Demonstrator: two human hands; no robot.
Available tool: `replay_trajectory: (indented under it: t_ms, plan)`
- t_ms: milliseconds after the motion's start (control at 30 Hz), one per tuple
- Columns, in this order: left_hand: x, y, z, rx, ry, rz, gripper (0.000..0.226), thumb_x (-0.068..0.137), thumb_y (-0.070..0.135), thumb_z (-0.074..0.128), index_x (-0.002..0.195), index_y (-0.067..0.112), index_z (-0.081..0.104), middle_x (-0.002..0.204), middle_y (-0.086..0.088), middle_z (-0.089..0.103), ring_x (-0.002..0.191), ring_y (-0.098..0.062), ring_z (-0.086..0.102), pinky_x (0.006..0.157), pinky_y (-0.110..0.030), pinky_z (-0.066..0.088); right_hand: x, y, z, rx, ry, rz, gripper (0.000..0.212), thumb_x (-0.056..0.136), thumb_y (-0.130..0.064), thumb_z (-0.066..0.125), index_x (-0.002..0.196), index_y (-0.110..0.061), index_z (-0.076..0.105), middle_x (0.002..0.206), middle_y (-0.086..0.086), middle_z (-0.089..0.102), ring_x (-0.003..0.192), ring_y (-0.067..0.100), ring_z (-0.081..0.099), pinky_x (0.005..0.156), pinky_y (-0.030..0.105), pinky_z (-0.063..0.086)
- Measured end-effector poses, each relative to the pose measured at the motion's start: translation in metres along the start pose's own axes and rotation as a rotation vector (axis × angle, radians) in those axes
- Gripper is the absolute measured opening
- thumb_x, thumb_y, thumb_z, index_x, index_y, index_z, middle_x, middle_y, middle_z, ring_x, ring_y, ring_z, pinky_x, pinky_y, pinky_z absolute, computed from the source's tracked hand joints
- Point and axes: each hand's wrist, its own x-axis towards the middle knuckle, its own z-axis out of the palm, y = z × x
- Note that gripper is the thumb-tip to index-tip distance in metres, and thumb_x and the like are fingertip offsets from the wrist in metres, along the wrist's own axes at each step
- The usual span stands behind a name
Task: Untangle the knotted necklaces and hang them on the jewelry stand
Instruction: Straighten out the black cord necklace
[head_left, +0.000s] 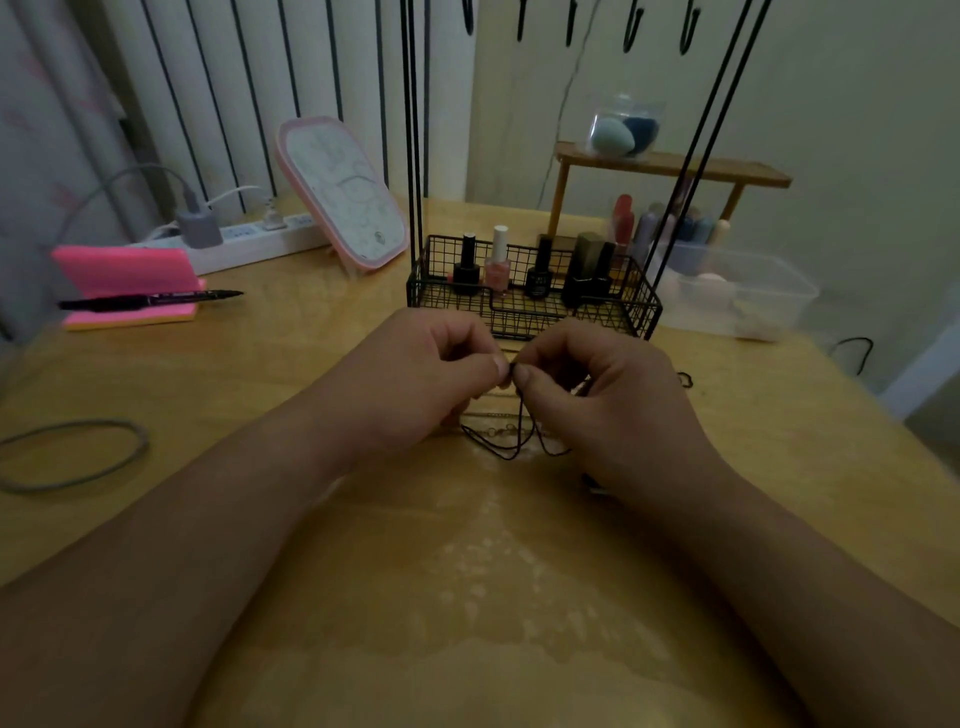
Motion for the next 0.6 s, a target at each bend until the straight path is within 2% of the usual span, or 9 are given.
replay_trajectory:
  t_ms: [100, 200, 300, 367, 500, 600]
  plan:
    - [0.000, 0.000, 0.003, 0.182, 0.039, 0.080, 0.013, 0.093, 0.016, 0.070, 0.081, 0.020, 0.070, 0.061, 0.016, 0.059, 0.056, 0.001, 0.050, 0.052, -0.013, 0.041, 0.000, -0.004, 0.000, -0.232, -0.023, -0.076, 0.013, 0.092, -0.035, 0.063, 0.102, -0.032, 0.071, 0.087, -0.019, 0.064, 0.076, 0.005, 0.061, 0.062, 0.027, 0.055]
    - [0.000, -0.002, 0.005, 0.250, 0.069, 0.117, 0.014, 0.091, 0.017, 0.071, 0.079, 0.023, 0.069, 0.065, 0.016, 0.062, 0.056, 0.001, 0.052, 0.051, -0.013, 0.041, 0.003, -0.008, -0.001, -0.414, -0.031, -0.172, 0.018, 0.090, -0.038, 0.058, 0.101, -0.030, 0.070, 0.087, -0.018, 0.064, 0.076, 0.003, 0.058, 0.062, 0.024, 0.052]
    - [-0.001, -0.004, 0.007, 0.279, 0.083, 0.144, 0.013, 0.089, 0.019, 0.071, 0.079, 0.025, 0.069, 0.069, 0.010, 0.064, 0.057, -0.001, 0.052, 0.051, -0.014, 0.041, 0.003, -0.009, 0.001, -0.489, -0.015, -0.206, 0.008, 0.092, -0.034, 0.063, 0.095, -0.028, 0.068, 0.082, -0.016, 0.062, 0.070, 0.002, 0.054, 0.058, 0.022, 0.047]
    - [-0.001, -0.004, 0.008, 0.263, 0.100, 0.151, 0.010, 0.087, 0.022, 0.070, 0.078, 0.025, 0.069, 0.070, 0.006, 0.064, 0.058, -0.002, 0.052, 0.051, -0.015, 0.042, 0.002, -0.008, 0.003, -0.414, 0.011, -0.162, 0.005, 0.092, -0.033, 0.067, 0.092, -0.027, 0.067, 0.080, -0.016, 0.062, 0.070, 0.003, 0.056, 0.058, 0.021, 0.046]
    - [0.000, 0.001, 0.010, 0.159, 0.128, 0.127, 0.009, 0.086, 0.022, 0.069, 0.077, 0.021, 0.069, 0.067, 0.002, 0.062, 0.058, -0.003, 0.051, 0.053, -0.018, 0.043, 0.000, -0.010, 0.007, -0.154, 0.084, -0.063, 0.007, 0.089, -0.030, 0.068, 0.090, -0.022, 0.068, 0.077, -0.011, 0.065, 0.070, 0.009, 0.063, 0.060, 0.034, 0.057]
    - [0.002, 0.002, 0.009, -0.026, 0.104, 0.044, 0.016, 0.093, 0.013, 0.068, 0.077, 0.015, 0.068, 0.060, 0.008, 0.056, 0.058, -0.008, 0.051, 0.055, -0.024, 0.046, 0.000, -0.008, 0.010, -0.006, 0.128, -0.008, 0.005, 0.091, -0.021, 0.073, 0.087, -0.022, 0.069, 0.073, -0.008, 0.065, 0.065, 0.009, 0.061, 0.055, 0.025, 0.052]
